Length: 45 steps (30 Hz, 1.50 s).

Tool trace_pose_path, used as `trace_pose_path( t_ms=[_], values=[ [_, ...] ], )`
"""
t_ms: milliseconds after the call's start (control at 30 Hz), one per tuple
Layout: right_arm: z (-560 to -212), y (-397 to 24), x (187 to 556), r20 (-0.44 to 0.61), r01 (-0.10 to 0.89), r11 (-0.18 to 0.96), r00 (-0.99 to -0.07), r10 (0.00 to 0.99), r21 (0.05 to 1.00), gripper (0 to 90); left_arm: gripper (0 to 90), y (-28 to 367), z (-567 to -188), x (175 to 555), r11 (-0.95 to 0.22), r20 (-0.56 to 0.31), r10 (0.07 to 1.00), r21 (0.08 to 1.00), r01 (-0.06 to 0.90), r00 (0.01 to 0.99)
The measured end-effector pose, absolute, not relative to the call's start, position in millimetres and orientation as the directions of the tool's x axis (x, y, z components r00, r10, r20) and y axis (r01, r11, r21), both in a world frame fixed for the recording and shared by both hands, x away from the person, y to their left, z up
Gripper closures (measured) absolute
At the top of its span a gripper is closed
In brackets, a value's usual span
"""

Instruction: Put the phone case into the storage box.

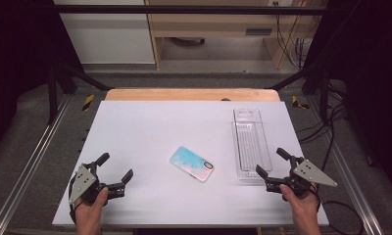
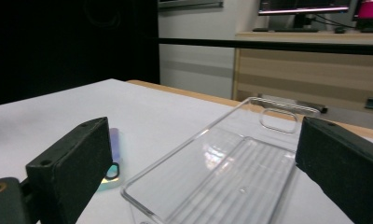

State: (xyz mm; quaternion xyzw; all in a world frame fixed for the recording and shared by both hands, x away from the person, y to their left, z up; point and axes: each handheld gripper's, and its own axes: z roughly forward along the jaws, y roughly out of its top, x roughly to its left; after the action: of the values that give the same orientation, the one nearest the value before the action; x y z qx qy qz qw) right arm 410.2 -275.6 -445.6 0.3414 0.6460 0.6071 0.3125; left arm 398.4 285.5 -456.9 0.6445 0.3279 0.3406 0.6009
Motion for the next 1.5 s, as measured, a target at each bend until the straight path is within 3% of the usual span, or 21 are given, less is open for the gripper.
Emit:
trace_pose_path(
  t_ms=[233,433,633,1500],
  values=[
    [-445.8,-278.3,408.2,0.016,0.085,0.034,-0.531,0.847,0.996,4.9,0.0,282.6,-458.1,399.1,-0.081,0.056,0.826,0.997,0.018,0.561],
    [-436.9,-276.5,405.7,0.084,0.149,-0.003,-0.541,0.837,0.989,5.9,0.0,281.2,-458.8,398.8,-0.085,0.058,0.827,0.996,0.022,0.558],
    [-421.6,-267.7,405.2,0.019,0.152,0.079,-0.553,0.833,0.985,4.7,0.0,281.5,-458.9,398.6,-0.089,0.06,0.828,0.996,0.025,0.557],
    [-372.1,-225.9,417.5,-0.069,0.209,0.248,-0.618,0.783,0.946,3.4,0.0,283.1,-459.1,398.0,-0.089,0.058,0.833,0.996,0.028,0.55]
  ],
)
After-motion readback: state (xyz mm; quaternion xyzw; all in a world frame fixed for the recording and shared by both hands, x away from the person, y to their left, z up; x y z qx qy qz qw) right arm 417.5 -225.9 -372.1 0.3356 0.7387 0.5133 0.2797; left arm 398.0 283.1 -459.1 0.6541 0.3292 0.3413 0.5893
